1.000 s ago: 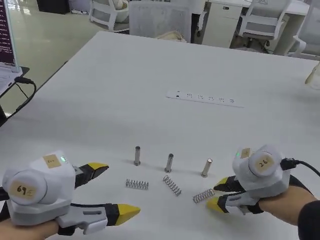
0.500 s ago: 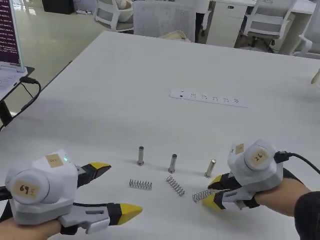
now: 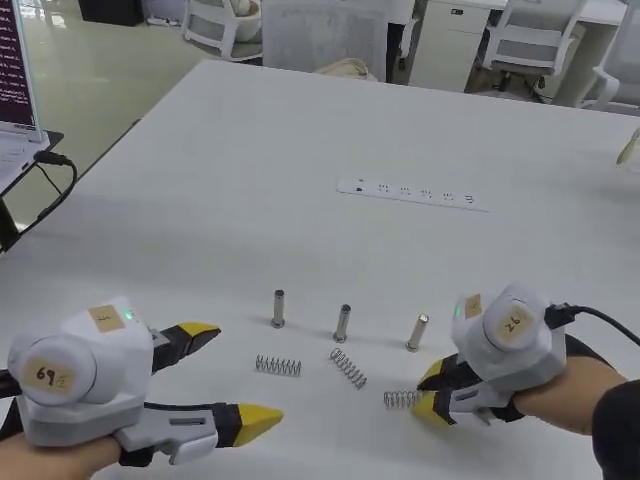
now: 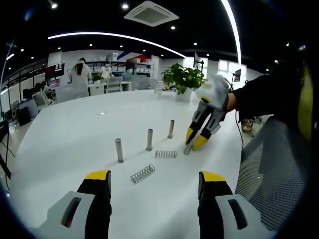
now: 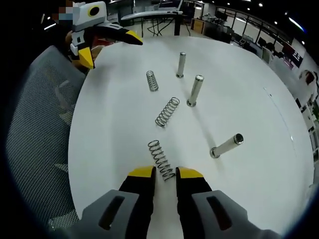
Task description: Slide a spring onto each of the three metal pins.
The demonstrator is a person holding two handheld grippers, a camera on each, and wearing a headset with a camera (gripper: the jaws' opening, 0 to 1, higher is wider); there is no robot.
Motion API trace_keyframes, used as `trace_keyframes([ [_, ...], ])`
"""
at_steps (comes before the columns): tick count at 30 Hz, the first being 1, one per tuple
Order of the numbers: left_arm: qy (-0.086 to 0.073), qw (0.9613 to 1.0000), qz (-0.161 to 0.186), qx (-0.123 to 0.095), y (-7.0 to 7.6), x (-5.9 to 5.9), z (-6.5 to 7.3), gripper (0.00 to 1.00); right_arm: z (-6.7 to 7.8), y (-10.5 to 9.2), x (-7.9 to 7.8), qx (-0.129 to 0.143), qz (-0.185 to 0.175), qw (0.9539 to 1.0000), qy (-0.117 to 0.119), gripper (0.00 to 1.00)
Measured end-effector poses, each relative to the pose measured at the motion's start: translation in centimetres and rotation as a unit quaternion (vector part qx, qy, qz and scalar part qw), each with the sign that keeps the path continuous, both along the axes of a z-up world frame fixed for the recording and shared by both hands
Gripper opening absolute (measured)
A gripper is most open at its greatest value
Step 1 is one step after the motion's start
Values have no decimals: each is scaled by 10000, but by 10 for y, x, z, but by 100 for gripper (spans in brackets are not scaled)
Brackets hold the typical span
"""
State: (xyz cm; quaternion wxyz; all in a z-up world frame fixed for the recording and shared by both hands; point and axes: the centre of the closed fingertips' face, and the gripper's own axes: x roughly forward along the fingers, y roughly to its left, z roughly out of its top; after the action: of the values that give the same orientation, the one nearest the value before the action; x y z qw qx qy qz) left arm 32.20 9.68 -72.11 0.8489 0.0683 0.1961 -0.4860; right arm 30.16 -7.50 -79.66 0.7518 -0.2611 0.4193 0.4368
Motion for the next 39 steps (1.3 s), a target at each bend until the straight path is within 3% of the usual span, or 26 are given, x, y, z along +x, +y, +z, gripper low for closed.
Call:
trace_keyframes([
  [10, -16, 10000, -50, 5, -1, -1, 1, 66, 0, -2, -1, -217, 328, 9991, -159, 10],
  [21, -37, 9994, -327, 55, -7, -8, 2, 62, 12, 5, -1, -84, 319, 9993, -202, 8],
  [31, -123, 9975, -695, -11, -19, -19, 11, 57, 44, 34, -6, 218, 570, 9978, -248, 8],
  [39, -259, 9942, -1040, 40, -31, -22, 17, 50, 60, 54, -9, 269, 831, 9958, -265, 8],
])
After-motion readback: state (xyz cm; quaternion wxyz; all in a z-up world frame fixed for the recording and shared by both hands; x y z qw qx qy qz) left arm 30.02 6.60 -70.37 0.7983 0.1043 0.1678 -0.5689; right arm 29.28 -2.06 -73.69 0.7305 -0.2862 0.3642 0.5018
